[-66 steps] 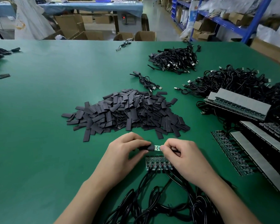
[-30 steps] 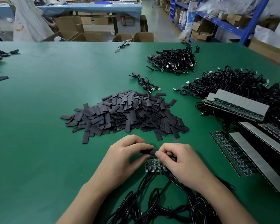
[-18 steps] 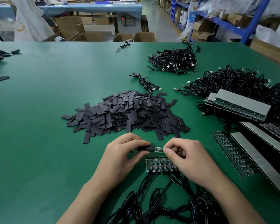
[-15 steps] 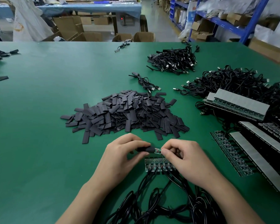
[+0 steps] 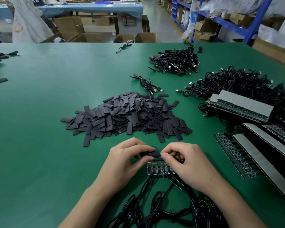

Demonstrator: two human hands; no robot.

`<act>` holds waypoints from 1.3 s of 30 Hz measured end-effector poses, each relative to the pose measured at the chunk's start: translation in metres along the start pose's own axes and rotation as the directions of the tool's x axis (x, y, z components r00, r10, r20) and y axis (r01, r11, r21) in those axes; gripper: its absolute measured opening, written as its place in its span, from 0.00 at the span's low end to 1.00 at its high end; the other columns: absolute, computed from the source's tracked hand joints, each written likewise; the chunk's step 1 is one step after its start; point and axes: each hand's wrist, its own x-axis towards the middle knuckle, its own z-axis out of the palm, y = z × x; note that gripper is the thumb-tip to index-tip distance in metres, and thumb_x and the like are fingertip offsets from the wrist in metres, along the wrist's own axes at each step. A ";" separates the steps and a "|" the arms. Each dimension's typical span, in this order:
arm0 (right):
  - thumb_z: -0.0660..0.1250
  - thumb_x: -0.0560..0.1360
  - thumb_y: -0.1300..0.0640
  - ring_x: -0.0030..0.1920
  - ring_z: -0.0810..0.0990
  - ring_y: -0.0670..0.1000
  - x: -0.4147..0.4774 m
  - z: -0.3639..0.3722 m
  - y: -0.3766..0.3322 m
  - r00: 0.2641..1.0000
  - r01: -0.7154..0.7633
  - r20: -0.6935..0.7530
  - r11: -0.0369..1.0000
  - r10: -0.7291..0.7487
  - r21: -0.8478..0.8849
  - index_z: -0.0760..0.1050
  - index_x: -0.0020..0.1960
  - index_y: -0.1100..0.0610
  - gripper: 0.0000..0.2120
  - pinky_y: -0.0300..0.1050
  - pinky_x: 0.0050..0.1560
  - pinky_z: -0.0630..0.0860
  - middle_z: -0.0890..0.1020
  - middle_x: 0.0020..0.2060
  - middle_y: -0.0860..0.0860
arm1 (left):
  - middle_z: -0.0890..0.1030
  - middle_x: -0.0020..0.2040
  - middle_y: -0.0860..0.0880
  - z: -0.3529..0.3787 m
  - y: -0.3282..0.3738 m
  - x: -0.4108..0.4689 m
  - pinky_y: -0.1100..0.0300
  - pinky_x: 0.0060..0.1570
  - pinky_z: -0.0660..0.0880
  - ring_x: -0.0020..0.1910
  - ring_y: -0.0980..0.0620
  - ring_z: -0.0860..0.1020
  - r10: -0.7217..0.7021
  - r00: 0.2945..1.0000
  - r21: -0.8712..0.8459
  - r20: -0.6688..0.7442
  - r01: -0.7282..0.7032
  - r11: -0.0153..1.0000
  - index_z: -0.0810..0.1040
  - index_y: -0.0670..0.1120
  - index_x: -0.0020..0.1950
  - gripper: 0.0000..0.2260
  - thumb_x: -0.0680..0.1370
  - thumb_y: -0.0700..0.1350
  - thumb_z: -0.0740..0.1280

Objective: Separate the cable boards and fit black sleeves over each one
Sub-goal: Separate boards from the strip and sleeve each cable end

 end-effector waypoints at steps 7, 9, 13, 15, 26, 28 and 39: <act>0.71 0.78 0.50 0.44 0.81 0.42 0.000 0.001 0.000 1.000 -0.017 0.006 1.000 0.018 -0.006 0.82 0.43 0.42 0.06 0.34 0.41 0.74 0.82 0.42 0.36 | 0.82 0.48 0.57 -0.001 -0.001 0.000 0.60 0.48 0.79 0.47 0.58 0.81 0.016 1.000 0.004 0.014 -0.016 1.000 0.87 0.49 0.56 0.10 0.76 0.50 0.74; 0.71 0.78 0.50 0.45 0.81 0.42 -0.001 0.002 -0.002 1.000 -0.013 0.001 1.000 0.013 0.000 0.81 0.43 0.41 0.07 0.33 0.42 0.74 0.82 0.43 0.35 | 0.82 0.48 0.57 0.000 -0.001 -0.001 0.61 0.48 0.79 0.47 0.59 0.81 0.014 1.000 -0.002 0.014 -0.014 1.000 0.87 0.49 0.55 0.10 0.76 0.51 0.73; 0.71 0.78 0.52 0.46 0.81 0.41 -0.001 0.002 -0.005 1.000 -0.004 -0.010 1.000 0.004 0.012 0.81 0.43 0.41 0.07 0.32 0.43 0.73 0.81 0.44 0.33 | 0.82 0.49 0.57 0.000 -0.002 -0.001 0.60 0.49 0.79 0.48 0.57 0.82 -0.006 1.000 -0.023 0.018 0.006 1.000 0.86 0.50 0.55 0.10 0.77 0.51 0.74; 0.72 0.78 0.53 0.47 0.81 0.42 -0.001 0.003 -0.005 1.000 -0.007 -0.011 1.000 0.007 0.024 0.83 0.45 0.44 0.05 0.32 0.44 0.73 0.81 0.44 0.34 | 0.82 0.49 0.58 0.000 -0.002 -0.001 0.60 0.49 0.79 0.48 0.57 0.82 -0.014 1.000 -0.024 0.024 0.015 1.000 0.86 0.50 0.55 0.09 0.77 0.50 0.74; 0.72 0.77 0.49 0.46 0.82 0.41 0.000 0.003 -0.003 1.000 -0.014 -0.014 1.000 0.014 0.010 0.83 0.47 0.43 0.02 0.36 0.45 0.77 0.83 0.42 0.37 | 0.81 0.48 0.59 0.001 0.000 0.000 0.62 0.47 0.78 0.46 0.59 0.81 -0.002 1.000 0.006 -0.006 0.002 1.000 0.86 0.51 0.56 0.09 0.77 0.51 0.74; 0.71 0.77 0.46 0.47 0.82 0.39 -0.001 0.000 -0.002 1.000 -0.016 -0.024 1.000 0.015 -0.023 0.83 0.47 0.42 0.03 0.37 0.46 0.78 0.83 0.42 0.37 | 0.81 0.48 0.60 0.001 0.001 0.001 0.65 0.47 0.77 0.46 0.60 0.80 0.000 0.999 0.017 -0.035 0.001 1.000 0.86 0.51 0.56 0.09 0.77 0.50 0.74; 0.70 0.78 0.49 0.38 0.81 0.45 -0.003 -0.001 -0.007 0.996 -0.031 -0.081 0.998 0.035 0.051 0.80 0.41 0.43 0.07 0.48 0.40 0.78 0.82 0.36 0.42 | 0.85 0.44 0.59 -0.003 0.001 0.002 0.67 0.45 0.77 0.41 0.57 0.83 -0.157 0.950 -0.049 -0.269 0.149 0.988 0.88 0.49 0.50 0.07 0.72 0.47 0.77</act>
